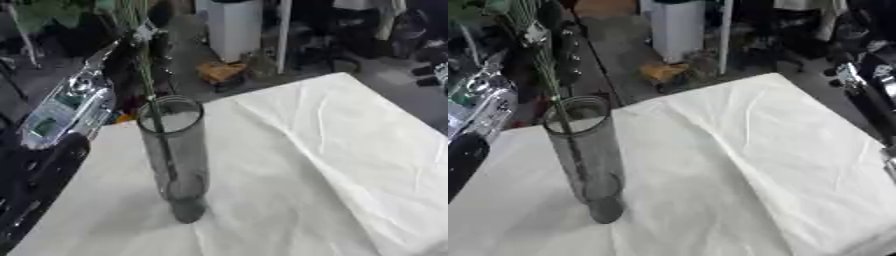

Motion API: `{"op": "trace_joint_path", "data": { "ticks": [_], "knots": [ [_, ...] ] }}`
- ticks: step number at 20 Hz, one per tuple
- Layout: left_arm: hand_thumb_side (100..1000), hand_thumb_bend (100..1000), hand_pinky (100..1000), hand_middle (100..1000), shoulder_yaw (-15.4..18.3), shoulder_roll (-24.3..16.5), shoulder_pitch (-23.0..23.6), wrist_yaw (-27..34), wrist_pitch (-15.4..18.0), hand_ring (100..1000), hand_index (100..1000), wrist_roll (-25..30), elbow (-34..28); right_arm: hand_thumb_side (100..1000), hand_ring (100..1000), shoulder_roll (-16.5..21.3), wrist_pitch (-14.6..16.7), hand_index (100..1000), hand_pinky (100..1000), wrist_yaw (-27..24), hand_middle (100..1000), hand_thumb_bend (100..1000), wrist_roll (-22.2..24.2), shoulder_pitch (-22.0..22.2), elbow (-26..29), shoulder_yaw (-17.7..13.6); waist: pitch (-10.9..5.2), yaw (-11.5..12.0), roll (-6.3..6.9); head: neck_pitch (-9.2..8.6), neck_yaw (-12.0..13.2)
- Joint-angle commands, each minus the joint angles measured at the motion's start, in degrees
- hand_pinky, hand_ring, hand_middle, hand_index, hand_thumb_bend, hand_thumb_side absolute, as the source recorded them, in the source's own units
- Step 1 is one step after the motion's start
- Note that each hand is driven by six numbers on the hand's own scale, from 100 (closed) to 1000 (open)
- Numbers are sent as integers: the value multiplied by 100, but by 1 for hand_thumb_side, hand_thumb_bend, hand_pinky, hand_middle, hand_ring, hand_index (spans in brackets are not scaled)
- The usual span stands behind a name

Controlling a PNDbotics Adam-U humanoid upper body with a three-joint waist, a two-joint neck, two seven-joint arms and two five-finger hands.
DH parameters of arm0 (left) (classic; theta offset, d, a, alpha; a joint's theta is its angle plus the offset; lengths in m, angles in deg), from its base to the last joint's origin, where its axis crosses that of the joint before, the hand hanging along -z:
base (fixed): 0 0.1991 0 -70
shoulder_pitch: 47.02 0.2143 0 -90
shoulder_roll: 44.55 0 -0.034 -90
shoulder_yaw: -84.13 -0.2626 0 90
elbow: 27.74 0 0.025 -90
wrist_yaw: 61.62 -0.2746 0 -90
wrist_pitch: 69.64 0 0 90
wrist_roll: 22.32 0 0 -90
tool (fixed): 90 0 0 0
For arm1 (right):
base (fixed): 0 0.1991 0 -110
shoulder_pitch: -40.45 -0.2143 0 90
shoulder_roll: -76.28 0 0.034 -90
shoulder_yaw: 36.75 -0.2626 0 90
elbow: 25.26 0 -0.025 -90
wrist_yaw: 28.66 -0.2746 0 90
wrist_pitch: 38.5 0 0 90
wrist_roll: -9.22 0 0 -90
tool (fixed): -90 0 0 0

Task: Arrange flowers into the vase.

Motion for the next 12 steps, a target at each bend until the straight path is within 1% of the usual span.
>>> {"op": "trace_joint_path", "data": {
  "ticks": [1, 5, 6, 8, 11, 12],
  "knots": [
    [753, 1000, 106, 108, 94, -122, -107, -472, 137, 100, 349, 11, -106, 811, 739, 157, 18, 845, 711, -1, 757, 100, 6, -81, 50, -46, -94, 16, -58, -25, -21],
    [784, 1000, 233, 219, 102, -147, -97, -964, 250, 100, 393, 140, -139, 809, 739, 155, 20, 845, 711, -3, 757, 100, 6, -78, 45, -47, -93, 25, -61, -23, -32],
    [784, 1000, 270, 282, 102, -158, -94, -1075, 280, 108, 400, 187, -149, 810, 739, 154, 20, 845, 711, -3, 757, 100, 6, -76, 44, -48, -93, 26, -62, -24, -33],
    [783, 1000, 313, 321, 117, -175, -83, -1281, 341, 176, 400, 264, -160, 810, 739, 153, 21, 845, 711, -3, 757, 100, 5, -72, 42, -50, -93, 28, -64, -28, -35],
    [792, 1000, 343, 336, 142, -191, -67, -1503, 418, 218, 399, 316, -166, 810, 739, 151, 21, 845, 711, -5, 757, 100, 0, -65, 37, -56, -94, 35, -72, -33, -45],
    [797, 1000, 370, 355, 151, -196, -65, -1561, 439, 259, 399, 317, -168, 810, 739, 150, 22, 845, 711, -5, 757, 100, 1, -65, 36, -55, -95, 38, -75, -36, -45]
  ]
}}
